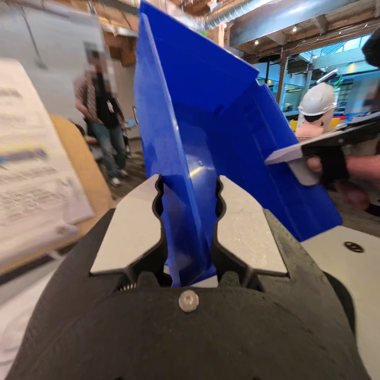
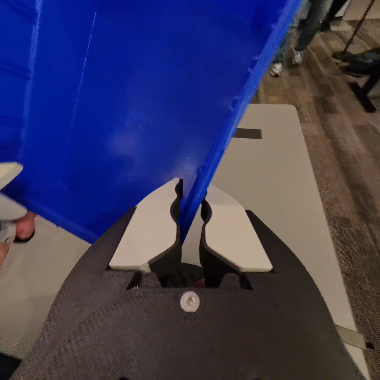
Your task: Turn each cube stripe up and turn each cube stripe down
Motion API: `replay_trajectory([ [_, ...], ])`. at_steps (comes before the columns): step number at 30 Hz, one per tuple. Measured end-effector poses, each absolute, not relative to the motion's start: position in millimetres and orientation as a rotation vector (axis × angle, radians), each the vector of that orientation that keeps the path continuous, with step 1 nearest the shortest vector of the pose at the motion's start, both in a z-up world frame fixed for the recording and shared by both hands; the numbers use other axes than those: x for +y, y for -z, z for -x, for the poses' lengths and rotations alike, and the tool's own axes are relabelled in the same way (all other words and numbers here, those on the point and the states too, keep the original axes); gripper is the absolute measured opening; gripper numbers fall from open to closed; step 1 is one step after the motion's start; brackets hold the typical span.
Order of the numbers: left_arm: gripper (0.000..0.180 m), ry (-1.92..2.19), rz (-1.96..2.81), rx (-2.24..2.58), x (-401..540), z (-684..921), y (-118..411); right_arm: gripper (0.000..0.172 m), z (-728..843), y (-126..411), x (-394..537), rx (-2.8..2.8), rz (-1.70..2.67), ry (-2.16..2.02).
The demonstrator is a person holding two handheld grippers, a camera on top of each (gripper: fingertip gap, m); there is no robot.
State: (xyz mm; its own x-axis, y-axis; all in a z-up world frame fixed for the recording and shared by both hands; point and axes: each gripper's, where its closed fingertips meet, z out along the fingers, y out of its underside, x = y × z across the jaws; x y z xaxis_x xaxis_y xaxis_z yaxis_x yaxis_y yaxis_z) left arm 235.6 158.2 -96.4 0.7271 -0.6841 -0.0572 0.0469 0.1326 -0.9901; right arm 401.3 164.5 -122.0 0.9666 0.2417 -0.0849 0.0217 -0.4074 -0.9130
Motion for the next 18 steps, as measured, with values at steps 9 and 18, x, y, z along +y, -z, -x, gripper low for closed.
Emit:
replay_trajectory([
  [9,0.057,0.941,1.768,0.393,208.2,-291.2,218.7,0.005,-460.9,238.8,256.0,-0.316,2.430,-0.172],
  [18,0.062,1.082,1.943,0.202,266.9,-291.4,263.9,0.004,-455.8,275.0,339.7,-0.437,2.582,-0.123],
])
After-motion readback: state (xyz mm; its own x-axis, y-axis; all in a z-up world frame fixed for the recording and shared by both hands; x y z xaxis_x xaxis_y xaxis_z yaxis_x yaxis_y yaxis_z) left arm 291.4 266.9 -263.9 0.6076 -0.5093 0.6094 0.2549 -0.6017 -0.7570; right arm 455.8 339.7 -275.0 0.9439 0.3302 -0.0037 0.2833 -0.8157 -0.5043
